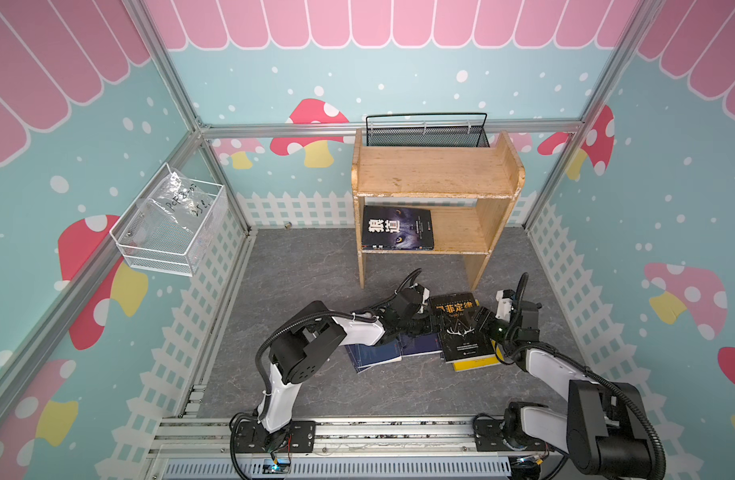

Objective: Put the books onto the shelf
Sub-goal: 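Close both grippers on the edges of the black Murphy's law book, then lift the black Murphy's law book upright with both grippers toward the shelf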

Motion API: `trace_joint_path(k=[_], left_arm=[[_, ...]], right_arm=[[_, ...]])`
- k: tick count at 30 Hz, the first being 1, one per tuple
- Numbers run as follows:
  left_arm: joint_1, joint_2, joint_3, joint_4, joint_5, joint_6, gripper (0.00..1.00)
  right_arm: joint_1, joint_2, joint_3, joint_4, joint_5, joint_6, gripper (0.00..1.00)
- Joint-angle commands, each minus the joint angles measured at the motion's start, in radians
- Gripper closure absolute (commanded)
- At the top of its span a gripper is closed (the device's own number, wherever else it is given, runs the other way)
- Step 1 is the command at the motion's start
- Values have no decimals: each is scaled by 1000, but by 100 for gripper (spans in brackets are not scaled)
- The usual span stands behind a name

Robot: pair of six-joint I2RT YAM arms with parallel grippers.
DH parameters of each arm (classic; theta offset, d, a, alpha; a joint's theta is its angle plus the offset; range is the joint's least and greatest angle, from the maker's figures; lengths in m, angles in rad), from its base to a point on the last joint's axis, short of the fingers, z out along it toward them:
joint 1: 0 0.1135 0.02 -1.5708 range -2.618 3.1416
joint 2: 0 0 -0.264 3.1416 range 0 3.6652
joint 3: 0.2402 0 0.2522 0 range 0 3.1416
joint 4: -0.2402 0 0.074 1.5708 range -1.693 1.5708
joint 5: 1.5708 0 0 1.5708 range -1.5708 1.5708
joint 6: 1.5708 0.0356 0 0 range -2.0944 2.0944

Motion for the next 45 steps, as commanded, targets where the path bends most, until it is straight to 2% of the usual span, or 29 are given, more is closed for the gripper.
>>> trace_joint_path(k=[1, 8, 11, 14, 16, 22, 28, 34, 38, 42, 45], left_arm=[[-1, 22, 19, 93, 45, -56, 8], [5, -16, -29, 206, 51, -105, 12], [10, -49, -55, 201, 43, -84, 18], [15, -65, -77, 187, 28, -79, 30], [16, -72, -87, 177, 17, -79, 46], [13, -114, -117, 126, -30, -62, 82], [13, -181, -141, 93, -40, -50, 100], [14, -355, -206, 68, -4, -38, 100], [18, -490, -207, -27, -20, 2, 100], [32, -623, -163, -162, -110, 63, 100], [66, -672, -94, -256, -196, 39, 100]], right_arm=[[43, 45, -19, 32, -33, 29, 21], [97, 113, 9, 84, -45, 58, 21], [115, 127, 26, 99, -43, 69, 22], [130, 134, 45, 109, -46, 78, 22], [132, 133, 50, 117, -47, 86, 22], [134, 146, 62, 195, -77, 154, 22], [139, 122, 82, 200, -99, 181, 22], [139, -44, 113, 106, -54, 209, 15], [139, -173, 146, 43, -35, 225, 9], [140, -288, 157, 31, -46, 270, 5], [139, -340, 162, 44, -82, 302, 3]])
